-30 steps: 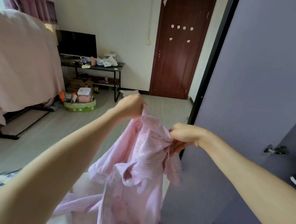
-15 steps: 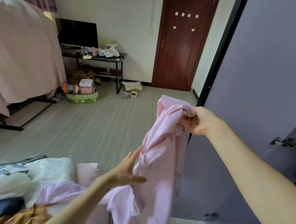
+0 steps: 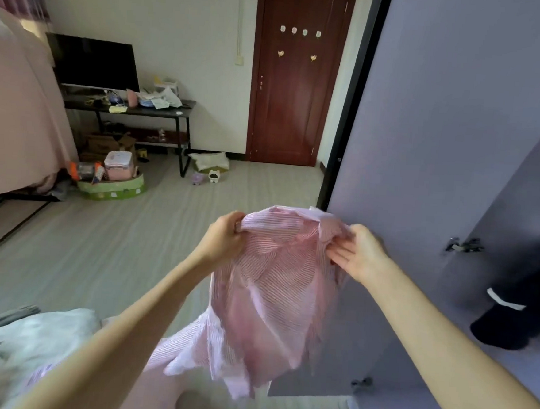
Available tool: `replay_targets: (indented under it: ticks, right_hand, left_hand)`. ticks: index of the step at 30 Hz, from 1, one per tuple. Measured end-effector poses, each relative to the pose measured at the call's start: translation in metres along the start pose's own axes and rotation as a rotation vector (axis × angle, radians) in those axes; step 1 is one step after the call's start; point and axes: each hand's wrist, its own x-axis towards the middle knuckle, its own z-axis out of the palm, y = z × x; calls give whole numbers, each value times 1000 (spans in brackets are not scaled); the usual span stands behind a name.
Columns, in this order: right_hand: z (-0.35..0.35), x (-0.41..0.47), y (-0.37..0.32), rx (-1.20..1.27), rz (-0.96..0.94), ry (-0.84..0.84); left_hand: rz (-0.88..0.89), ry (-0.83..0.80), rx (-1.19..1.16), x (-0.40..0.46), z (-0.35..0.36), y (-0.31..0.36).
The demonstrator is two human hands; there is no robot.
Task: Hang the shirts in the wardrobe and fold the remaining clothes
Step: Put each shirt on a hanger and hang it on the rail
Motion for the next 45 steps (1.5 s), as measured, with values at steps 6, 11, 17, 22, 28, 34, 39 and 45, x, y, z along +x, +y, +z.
replay_targets:
  ticks: [6, 11, 17, 22, 28, 34, 39, 45]
  right_hand:
    - [-10, -23, 36, -851, -616, -479]
    - [-8, -24, 45, -853, -783, -409]
    - [-30, -14, 13, -918, -1111, -20]
    - [-61, -8, -8, -828, -1146, 59]
    - [-152, 1, -29, -761, -1075, 346]
    - [-279, -6, -21, -857, -893, 639]
    - [-361, -32, -13, -1061, -548, 869]
    - [-412, -83, -22, -1182, -519, 1190]
  left_hand:
    - [146, -215, 177, 4, 11, 49]
    - [185, -170, 174, 4, 19, 67]
    - [238, -142, 207, 1, 35, 69]
    - [126, -155, 244, -8, 86, 42]
    - [-87, -139, 368, -11, 146, 35]
    - [228, -489, 273, -3, 208, 84]
    - [376, -516, 316, 6, 261, 144]
    - [536, -423, 254, 12, 318, 225]
